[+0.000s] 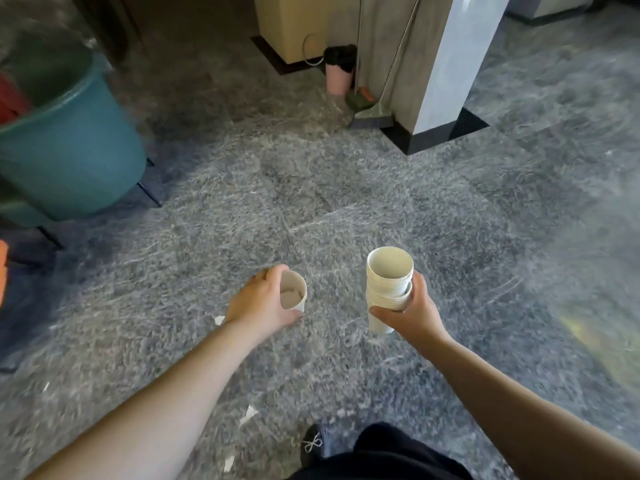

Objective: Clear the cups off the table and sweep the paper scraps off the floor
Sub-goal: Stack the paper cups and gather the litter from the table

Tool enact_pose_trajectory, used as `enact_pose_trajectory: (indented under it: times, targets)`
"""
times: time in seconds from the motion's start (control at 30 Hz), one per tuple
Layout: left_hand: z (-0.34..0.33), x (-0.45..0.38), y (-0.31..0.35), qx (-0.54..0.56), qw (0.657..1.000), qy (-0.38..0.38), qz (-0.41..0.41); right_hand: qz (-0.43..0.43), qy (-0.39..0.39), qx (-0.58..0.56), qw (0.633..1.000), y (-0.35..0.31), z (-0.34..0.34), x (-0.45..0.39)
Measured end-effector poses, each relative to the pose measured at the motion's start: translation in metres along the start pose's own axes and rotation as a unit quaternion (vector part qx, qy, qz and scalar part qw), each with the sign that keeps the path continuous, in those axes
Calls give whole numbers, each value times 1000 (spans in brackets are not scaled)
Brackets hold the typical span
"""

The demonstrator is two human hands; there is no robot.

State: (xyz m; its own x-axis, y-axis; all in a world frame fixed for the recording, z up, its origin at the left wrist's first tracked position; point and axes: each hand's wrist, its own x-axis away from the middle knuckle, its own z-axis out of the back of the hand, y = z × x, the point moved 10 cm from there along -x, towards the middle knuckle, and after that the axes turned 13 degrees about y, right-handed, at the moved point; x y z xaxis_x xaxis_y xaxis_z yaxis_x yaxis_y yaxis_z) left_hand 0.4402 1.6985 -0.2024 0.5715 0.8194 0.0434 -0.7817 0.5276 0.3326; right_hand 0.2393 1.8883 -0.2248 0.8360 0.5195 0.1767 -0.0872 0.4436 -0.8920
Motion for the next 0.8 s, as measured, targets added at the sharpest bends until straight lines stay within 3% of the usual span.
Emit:
enact_pose_trajectory:
  times: [0.27, 0.8]
  targets:
    - [-6, -168, 8, 1, 1000, -5, -13, -8, 9, 0, 1000, -38, -44, -147]
    - [14, -532, 24, 13, 999, 14, 48, 18, -25, 29, 999, -168, -131, -505]
